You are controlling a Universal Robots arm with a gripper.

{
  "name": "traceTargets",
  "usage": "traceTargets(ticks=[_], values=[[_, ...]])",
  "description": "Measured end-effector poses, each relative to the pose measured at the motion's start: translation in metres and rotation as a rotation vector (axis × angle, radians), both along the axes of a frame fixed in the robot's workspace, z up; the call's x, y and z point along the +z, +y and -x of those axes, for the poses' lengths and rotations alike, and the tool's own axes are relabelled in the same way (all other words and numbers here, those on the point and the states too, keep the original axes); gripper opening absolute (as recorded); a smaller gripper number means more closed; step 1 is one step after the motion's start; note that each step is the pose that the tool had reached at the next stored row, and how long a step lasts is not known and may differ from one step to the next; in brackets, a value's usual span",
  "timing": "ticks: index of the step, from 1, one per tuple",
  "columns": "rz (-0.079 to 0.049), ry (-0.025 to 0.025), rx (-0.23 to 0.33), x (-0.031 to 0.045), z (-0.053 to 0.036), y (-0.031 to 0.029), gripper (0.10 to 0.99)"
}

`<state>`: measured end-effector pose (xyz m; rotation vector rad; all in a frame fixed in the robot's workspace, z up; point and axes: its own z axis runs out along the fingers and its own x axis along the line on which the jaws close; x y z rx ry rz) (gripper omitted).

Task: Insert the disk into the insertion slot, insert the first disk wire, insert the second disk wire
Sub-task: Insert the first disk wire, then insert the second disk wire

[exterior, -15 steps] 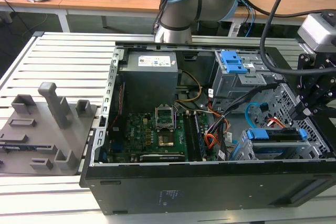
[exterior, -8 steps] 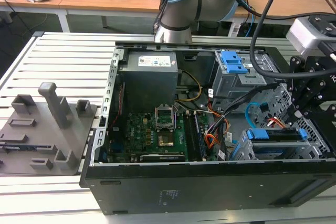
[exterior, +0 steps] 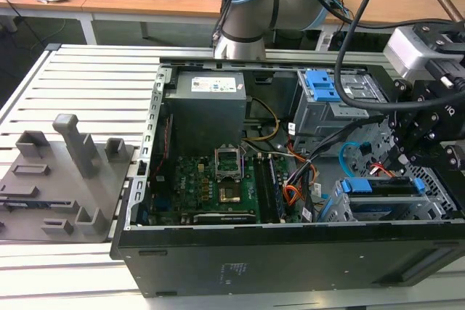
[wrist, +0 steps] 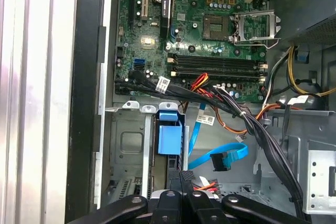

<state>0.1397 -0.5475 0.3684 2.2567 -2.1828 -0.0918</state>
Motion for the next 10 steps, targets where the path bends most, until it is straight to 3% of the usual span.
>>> traceTargets(ticks=[10], values=[[0.0, 0.0, 0.0, -0.0001, 0.0001, 0.0, 0.106]])
